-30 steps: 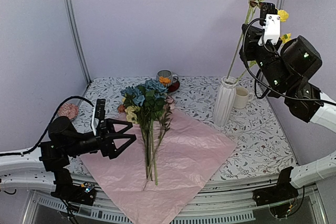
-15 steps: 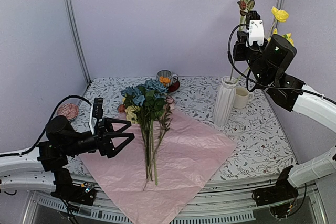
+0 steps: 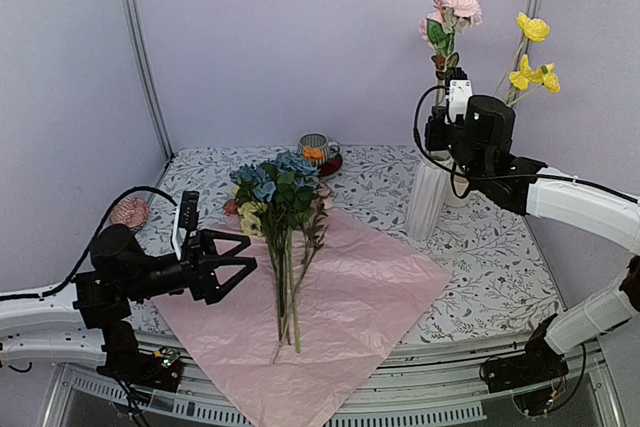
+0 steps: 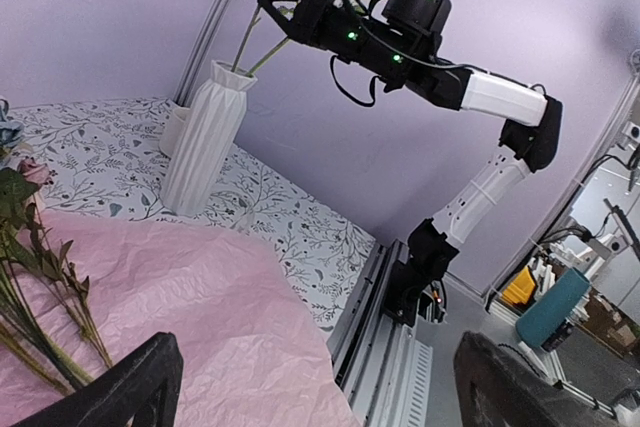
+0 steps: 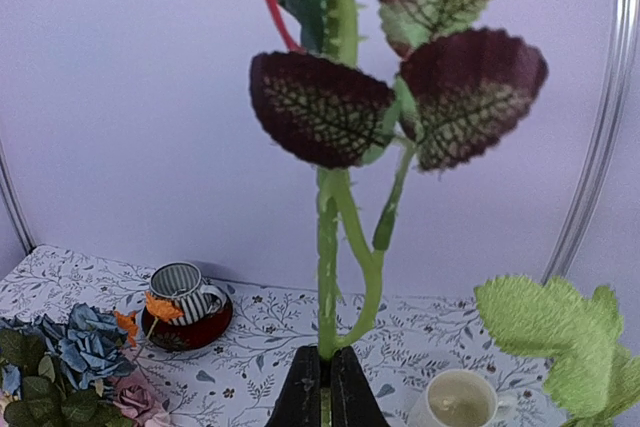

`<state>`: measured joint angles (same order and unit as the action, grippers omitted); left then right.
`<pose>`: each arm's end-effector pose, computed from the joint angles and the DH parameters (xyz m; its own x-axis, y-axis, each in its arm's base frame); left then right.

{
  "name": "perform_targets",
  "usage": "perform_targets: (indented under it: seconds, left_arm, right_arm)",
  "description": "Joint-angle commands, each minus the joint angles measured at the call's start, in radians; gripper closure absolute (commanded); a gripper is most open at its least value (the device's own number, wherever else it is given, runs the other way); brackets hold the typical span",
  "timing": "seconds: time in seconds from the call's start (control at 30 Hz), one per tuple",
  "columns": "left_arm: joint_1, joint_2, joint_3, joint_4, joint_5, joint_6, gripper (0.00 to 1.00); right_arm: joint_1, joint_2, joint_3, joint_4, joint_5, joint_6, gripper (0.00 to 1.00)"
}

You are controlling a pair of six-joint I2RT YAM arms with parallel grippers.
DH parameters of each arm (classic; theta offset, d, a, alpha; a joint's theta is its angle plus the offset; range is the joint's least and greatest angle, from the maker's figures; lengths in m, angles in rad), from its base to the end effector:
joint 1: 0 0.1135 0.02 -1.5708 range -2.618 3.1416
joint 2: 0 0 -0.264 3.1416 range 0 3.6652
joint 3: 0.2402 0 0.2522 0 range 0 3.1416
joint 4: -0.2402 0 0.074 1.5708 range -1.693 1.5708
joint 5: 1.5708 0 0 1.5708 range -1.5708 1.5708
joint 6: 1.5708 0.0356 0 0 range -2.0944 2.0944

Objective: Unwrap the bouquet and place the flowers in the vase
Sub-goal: Place the fake flower in the vase, then pick up the fake flower from the flattened wrapping paper.

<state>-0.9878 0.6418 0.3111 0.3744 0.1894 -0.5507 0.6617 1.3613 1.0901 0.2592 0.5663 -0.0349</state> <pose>0.0872 -0.1444 0.2535 -0.4627 -0.2318 -0.8557 0.7995 0.3079 -0.5158 0.2652 0.1823 0.3627 -0.0061 -0.0421 -0.9991 -0.0955 0.9946 -0.0413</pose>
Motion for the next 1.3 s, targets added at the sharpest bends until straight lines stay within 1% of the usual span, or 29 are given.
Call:
perform_targets:
  seconds: [0.0, 0.03, 0.07, 0.1, 0.13, 0.17, 0.27, 0.37, 0.47, 0.57, 0.67, 0.77, 0.87, 0.9, 1.0, 1.07, 1.13, 1.17, 1.27]
  left_arm:
    - [-0.006, 0.010, -0.004, -0.001, -0.009, -0.004, 0.03]
    - [-0.006, 0.014, 0.000, -0.006, -0.008, -0.006, 0.03]
    - [-0.006, 0.017, 0.001, -0.004, -0.005, -0.007, 0.03]
    - [-0.006, 0.020, 0.000, -0.002, -0.002, -0.007, 0.03]
    - [-0.007, 0.024, 0.000, -0.001, 0.001, -0.005, 0.03]
    - [-0.006, 0.027, 0.005, -0.009, 0.002, -0.003, 0.03]
    - [-0.006, 0.028, 0.020, -0.038, -0.009, -0.001, 0.03]
    - [-0.007, 0.032, 0.010, -0.004, -0.008, -0.002, 0.03]
    - [-0.006, 0.037, 0.022, -0.023, -0.012, -0.006, 0.03]
    - [-0.005, 0.044, 0.005, 0.006, -0.016, -0.009, 0.03]
    - [-0.006, 0.057, 0.006, 0.007, -0.019, -0.012, 0.03]
    - [-0.005, 0.085, 0.010, 0.013, -0.023, -0.006, 0.03]
    - [-0.006, 0.110, 0.069, -0.099, -0.086, -0.001, 0.04]
    - [-0.006, 0.119, 0.082, -0.124, -0.113, 0.001, 0.08]
    - [-0.001, 0.154, 0.084, -0.153, -0.160, -0.003, 0.23]
    - [0.005, 0.192, 0.094, -0.175, -0.174, -0.019, 0.28]
    - [0.008, 0.239, 0.106, -0.188, -0.177, -0.026, 0.30]
    - [0.008, 0.268, 0.120, -0.205, -0.185, -0.027, 0.31]
    - [0.009, 0.351, 0.176, -0.328, -0.252, -0.036, 0.40]
  right_arm:
    - [-0.041, 0.054, -0.029, -0.097, 0.017, 0.173, 0.94]
    - [-0.045, 0.064, -0.021, -0.134, 0.021, 0.195, 0.90]
    - [-0.046, 0.070, -0.008, -0.168, 0.025, 0.229, 0.76]
    - [-0.047, 0.072, 0.002, -0.196, 0.026, 0.248, 0.65]
    - [-0.047, 0.070, 0.009, -0.218, 0.022, 0.256, 0.42]
    - [-0.047, 0.064, 0.012, -0.229, 0.007, 0.263, 0.32]
    - [-0.046, 0.031, 0.014, -0.252, -0.071, 0.268, 0.30]
    - [-0.046, -0.015, -0.001, -0.280, -0.174, 0.275, 0.31]
    - [-0.045, -0.062, -0.019, -0.333, -0.256, 0.306, 0.30]
    - [-0.034, -0.110, -0.027, -0.376, -0.364, 0.328, 0.30]
    - [0.017, -0.141, -0.021, -0.411, -0.453, 0.301, 0.32]
    - [0.103, -0.158, -0.021, -0.443, -0.459, 0.297, 0.32]
    - [0.158, -0.147, -0.029, -0.450, -0.470, 0.320, 0.34]
    - [0.177, -0.140, -0.035, -0.441, -0.482, 0.328, 0.36]
    - [0.235, -0.111, -0.073, -0.377, -0.526, 0.352, 0.38]
    - [0.265, -0.084, -0.101, -0.329, -0.537, 0.388, 0.38]
    - [0.294, -0.054, -0.135, -0.267, -0.525, 0.440, 0.37]
    - [0.304, -0.036, -0.163, -0.232, -0.518, 0.495, 0.37]
    - [0.336, 0.032, -0.203, -0.123, -0.498, 0.610, 0.37]
